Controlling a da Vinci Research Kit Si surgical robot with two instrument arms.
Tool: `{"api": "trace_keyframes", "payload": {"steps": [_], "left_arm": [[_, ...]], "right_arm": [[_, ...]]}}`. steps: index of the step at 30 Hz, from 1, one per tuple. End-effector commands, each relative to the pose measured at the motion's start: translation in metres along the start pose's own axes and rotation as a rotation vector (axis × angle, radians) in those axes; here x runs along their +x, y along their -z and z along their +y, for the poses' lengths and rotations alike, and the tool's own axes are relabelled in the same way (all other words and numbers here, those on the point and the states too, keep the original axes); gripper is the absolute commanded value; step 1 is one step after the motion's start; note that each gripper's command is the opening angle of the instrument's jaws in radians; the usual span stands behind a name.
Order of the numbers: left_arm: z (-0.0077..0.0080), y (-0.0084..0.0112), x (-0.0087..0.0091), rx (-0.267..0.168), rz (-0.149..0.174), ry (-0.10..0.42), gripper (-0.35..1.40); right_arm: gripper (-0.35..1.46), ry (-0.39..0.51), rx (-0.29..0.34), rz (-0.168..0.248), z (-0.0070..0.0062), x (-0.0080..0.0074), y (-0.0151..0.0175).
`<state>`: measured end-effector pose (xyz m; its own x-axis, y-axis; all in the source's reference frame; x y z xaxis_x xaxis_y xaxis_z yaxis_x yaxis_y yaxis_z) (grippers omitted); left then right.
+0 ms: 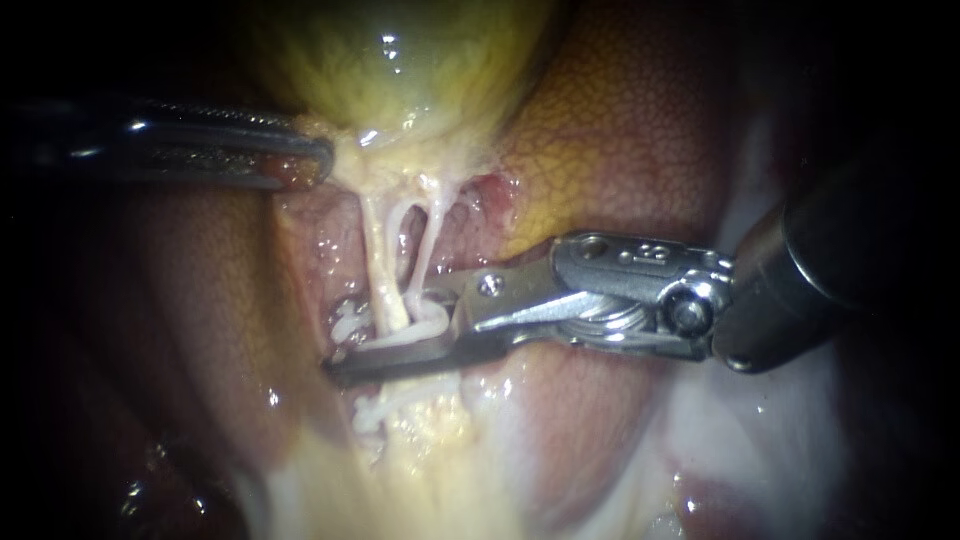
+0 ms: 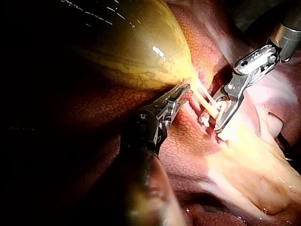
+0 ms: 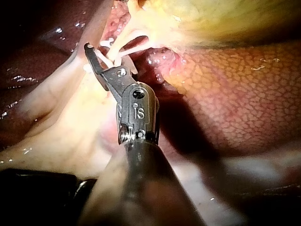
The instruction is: Clipping second clip left tube
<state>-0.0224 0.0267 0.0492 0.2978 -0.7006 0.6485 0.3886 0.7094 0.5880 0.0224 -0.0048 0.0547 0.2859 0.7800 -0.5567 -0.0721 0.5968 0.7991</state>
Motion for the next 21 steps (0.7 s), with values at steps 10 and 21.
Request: {"api": "trace_keyframes", "payload": {"steps": [10, 21], "left_arm": [[0.0000, 0.0001, 0.0001, 0.000, 0.000, 0.000, -0.35], [0.0001, 0.0002, 0.0001, 0.001, 0.000, -0.001, -0.35]], "right_arm": [[0.45, 0.006, -0.029, 0.005, 0.0016, -0.0007, 0.0010], [0.49, 0.057, -0.052, 0.007, 0.0037, -0.0022, 0.0064]]}}
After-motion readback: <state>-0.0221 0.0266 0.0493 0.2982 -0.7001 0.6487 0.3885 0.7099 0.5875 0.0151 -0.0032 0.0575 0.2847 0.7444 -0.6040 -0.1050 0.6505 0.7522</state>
